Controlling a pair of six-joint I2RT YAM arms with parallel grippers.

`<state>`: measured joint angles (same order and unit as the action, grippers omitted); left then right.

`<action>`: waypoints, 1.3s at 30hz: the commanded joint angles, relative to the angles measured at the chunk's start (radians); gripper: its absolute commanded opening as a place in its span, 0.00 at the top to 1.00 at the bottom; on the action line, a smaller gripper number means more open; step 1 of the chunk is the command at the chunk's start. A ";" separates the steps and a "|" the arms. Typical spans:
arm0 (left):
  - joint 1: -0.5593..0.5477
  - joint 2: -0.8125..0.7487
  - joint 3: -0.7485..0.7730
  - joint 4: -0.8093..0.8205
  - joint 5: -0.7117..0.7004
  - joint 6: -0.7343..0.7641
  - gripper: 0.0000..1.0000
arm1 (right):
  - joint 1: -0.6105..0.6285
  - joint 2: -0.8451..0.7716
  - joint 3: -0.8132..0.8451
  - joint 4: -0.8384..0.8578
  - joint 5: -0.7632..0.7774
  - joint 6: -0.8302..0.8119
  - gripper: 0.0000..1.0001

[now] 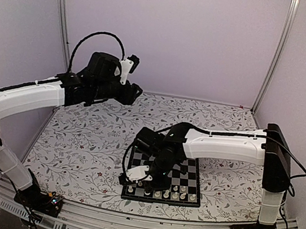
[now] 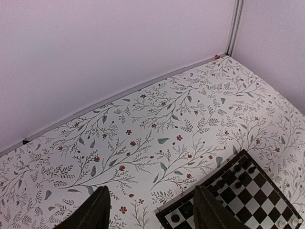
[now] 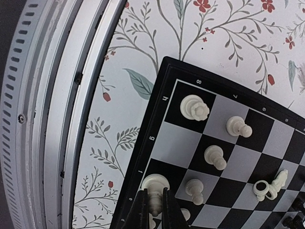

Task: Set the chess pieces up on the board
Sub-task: Place the chess piece on the chessboard.

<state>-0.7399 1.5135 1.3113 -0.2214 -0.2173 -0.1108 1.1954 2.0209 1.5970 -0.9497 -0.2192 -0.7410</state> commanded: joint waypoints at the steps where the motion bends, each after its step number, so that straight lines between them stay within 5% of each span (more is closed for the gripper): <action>1: 0.013 -0.026 -0.007 0.017 0.009 0.013 0.39 | 0.009 0.028 0.020 -0.020 0.010 0.008 0.94; 20: 0.013 -0.019 -0.006 0.014 0.035 0.016 0.38 | 0.009 0.059 0.009 0.011 0.029 0.014 0.90; 32: 0.013 -0.018 -0.004 0.012 0.041 0.017 0.38 | 0.008 -0.007 0.020 -0.018 0.020 0.010 0.69; 39: 0.012 -0.021 -0.004 0.011 0.030 0.020 0.37 | -0.073 -0.128 0.104 -0.020 -0.047 0.024 0.65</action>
<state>-0.7391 1.5135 1.3113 -0.2218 -0.1871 -0.1036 1.1801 2.0087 1.6318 -0.9840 -0.2157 -0.7334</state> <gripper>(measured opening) 0.626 0.350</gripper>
